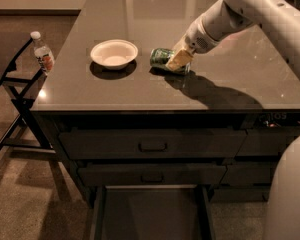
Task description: Place green can into bottom drawer
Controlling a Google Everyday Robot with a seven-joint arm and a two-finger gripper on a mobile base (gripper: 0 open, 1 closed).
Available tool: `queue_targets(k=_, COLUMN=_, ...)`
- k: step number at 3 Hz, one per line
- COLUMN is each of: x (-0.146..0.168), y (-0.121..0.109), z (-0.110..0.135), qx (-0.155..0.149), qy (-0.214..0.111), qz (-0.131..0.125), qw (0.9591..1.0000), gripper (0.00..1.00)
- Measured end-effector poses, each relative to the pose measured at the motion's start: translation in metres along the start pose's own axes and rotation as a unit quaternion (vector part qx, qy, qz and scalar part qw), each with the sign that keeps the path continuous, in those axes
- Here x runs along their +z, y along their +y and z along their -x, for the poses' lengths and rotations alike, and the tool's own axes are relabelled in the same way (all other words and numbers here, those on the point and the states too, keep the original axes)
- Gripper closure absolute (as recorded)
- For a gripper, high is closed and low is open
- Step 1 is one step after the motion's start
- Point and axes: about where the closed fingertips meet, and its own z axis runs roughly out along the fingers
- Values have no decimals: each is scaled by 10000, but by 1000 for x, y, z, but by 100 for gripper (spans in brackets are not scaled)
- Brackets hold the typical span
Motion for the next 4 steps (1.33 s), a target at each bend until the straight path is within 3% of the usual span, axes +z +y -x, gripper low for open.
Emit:
queue_targets(k=1, x=-12, y=14, z=-3, qx=-123, qy=-1, qz=64, qw=9999, gripper=100)
queue_targets(k=2, x=-45, y=35, z=-4, qx=-326, qy=-42, qz=25, qw=9995, gripper=100)
queue_targets(k=4, x=-122, y=98, z=-13, qx=-755, qy=-289, qz=-314, qw=9962, gripper=100)
